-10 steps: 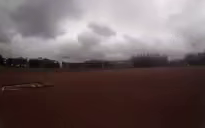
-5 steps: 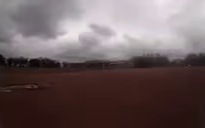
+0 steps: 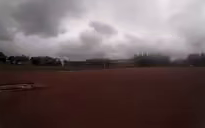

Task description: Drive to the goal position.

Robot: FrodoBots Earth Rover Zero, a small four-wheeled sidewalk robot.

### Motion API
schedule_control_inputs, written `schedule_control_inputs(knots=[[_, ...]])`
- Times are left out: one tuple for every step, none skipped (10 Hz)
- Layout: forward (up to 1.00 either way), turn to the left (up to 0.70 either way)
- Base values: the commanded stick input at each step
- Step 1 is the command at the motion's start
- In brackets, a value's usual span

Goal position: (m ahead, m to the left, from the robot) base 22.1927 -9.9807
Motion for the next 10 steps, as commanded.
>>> schedule_control_inputs(knots=[[0.70, 0.00], [0.70, 0.00], [0.70, 0.00], [0.70, 0.00], [0.70, 0.00], [0.70, 0.00], [0.70, 0.00], [0.70, 0.00], [0.70, 0.00], [0.70, 0.00]])
